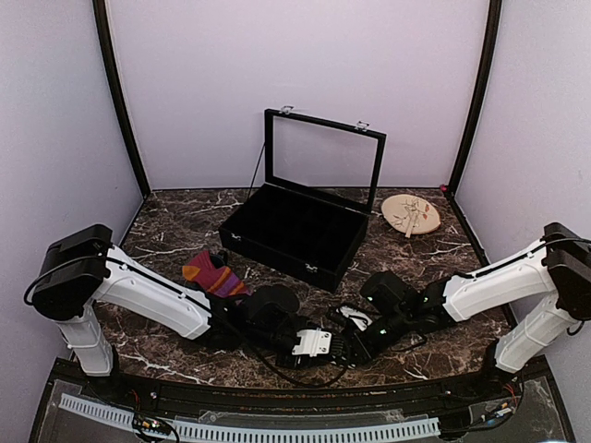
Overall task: Roll the socks
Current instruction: Roll the sock at the center of the board.
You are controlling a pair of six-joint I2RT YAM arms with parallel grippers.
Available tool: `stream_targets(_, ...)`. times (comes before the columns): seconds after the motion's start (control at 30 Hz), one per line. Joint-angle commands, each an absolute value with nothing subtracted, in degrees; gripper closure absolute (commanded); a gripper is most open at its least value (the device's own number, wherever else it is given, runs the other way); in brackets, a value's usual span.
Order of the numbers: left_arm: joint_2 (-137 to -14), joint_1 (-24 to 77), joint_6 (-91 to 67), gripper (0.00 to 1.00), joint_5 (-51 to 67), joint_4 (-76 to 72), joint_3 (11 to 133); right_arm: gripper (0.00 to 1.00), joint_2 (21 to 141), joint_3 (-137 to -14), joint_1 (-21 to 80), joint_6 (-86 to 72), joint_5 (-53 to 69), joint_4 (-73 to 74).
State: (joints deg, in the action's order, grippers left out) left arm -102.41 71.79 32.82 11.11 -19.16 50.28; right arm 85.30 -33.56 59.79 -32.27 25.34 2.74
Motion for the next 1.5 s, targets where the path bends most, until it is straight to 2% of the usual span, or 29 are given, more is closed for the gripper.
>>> stream_targets(0.0, -104.0, 72.3, 34.3, 0.60, 10.2, -18.5, 51.8, 0.98, 85.0, -32.6, 59.2, -33.2, 26.6, 0.6)
stream_targets(0.57, -108.4, 72.5, 36.3, 0.65, 11.9, -17.7, 55.0, 0.97, 85.0, -31.5, 59.2, -33.5, 28.2, -0.5)
stream_targets(0.83, -110.7, 72.5, 37.5, 0.74, 14.1, -12.6, 58.1, 0.97, 84.2, -30.9, 58.9, -33.8, 28.3, -0.5)
stream_targets(1.03, -112.2, 72.5, 37.1, 0.76, 15.7, -9.0, 59.8, 0.97, 83.8, -30.4, 58.5, -33.9, 28.6, -0.8)
stream_targets(1.2, -114.0, 72.5, 36.6, 0.85, 16.2, -5.6, 62.6, 0.97, 83.8, -30.7, 58.5, -33.8, 28.8, -0.7)
stream_targets(1.3, -115.5, 72.4, 36.1, 0.93, 16.3, -3.3, 64.5, 0.92, 83.5, -30.6, 58.5, -33.7, 28.3, -0.3)
stream_targets(1.37, -115.9, 72.4, 35.8, 0.98, 16.6, -2.4, 65.1, 0.84, 83.1, -30.6, 58.4, -33.6, 27.2, 0.4)
stream_targets(1.47, -116.4, 72.1, 35.2, 1.00, 17.4, -1.4, 65.5, 0.73, 82.3, -30.3, 58.3, -33.9, 25.6, 1.3)
